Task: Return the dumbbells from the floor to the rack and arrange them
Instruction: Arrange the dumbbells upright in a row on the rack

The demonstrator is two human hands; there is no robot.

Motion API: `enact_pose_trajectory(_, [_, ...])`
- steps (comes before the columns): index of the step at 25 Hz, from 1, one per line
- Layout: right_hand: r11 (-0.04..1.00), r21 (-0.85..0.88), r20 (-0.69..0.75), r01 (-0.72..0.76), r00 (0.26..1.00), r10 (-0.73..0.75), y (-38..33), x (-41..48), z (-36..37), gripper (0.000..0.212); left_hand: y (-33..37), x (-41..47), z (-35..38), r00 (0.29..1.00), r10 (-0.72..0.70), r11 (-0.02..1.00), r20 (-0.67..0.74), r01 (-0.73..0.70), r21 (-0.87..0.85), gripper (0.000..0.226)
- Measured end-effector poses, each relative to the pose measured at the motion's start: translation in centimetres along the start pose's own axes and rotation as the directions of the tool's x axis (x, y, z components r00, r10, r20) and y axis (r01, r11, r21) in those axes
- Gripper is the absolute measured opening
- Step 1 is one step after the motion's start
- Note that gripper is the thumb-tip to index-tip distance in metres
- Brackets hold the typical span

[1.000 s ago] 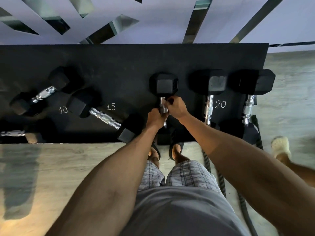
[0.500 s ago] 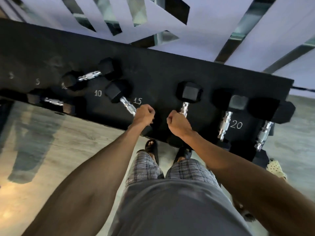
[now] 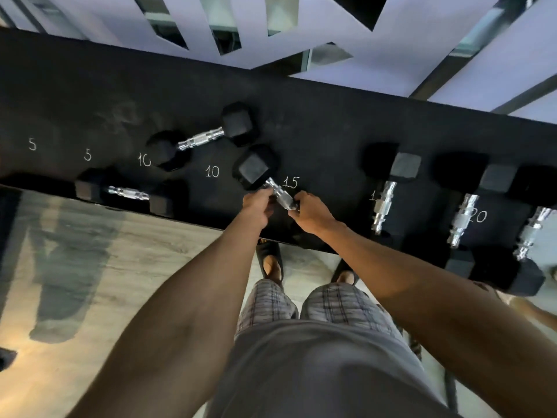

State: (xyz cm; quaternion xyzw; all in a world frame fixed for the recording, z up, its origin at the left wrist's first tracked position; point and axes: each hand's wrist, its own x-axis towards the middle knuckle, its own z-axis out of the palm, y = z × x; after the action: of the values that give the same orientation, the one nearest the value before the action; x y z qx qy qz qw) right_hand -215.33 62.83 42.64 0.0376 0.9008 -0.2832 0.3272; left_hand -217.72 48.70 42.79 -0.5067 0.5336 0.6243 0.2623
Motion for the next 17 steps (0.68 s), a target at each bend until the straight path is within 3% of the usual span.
enact_pose_trajectory(2, [0.996, 0.048, 0.002, -0.072, 0.997, 0.072, -0.7, 0.6, 0.9, 0.029, 0.1, 0.8, 0.1, 0.996, -0.034, 0.993, 0.078, 0.042, -0.113, 0.035])
enact_pose_trajectory(5, [0.993, -0.022, 0.002, -0.118, 0.993, 0.118, -1.3, 1.1, 1.8, 0.029, 0.1, 1.2, 0.3, 0.992, -0.055, 0.976, 0.118, 0.078, -0.203, 0.037])
enact_pose_trajectory(10, [0.99, -0.035, -0.042, -0.134, 0.99, 0.133, -1.6, 1.4, 2.2, 0.025, -0.2, 2.3, 0.8, 0.995, -0.018, 0.985, 0.094, 0.034, -0.171, 0.04])
enact_pose_trajectory(13, [0.984, 0.043, -0.092, -0.17, 0.981, 0.174, -1.1, 0.9, 2.0, 0.026, -0.3, 2.3, 1.7, 0.995, 0.043, 0.998, 0.092, -0.038, -0.056, 0.04])
enact_pose_trajectory(17, [0.941, 0.254, -0.141, -0.223, 0.954, 0.265, -0.9, 0.5, 1.6, 0.027, 1.2, 1.5, 3.5, 0.974, 0.2, 0.944, 0.11, -0.222, 0.244, 0.036])
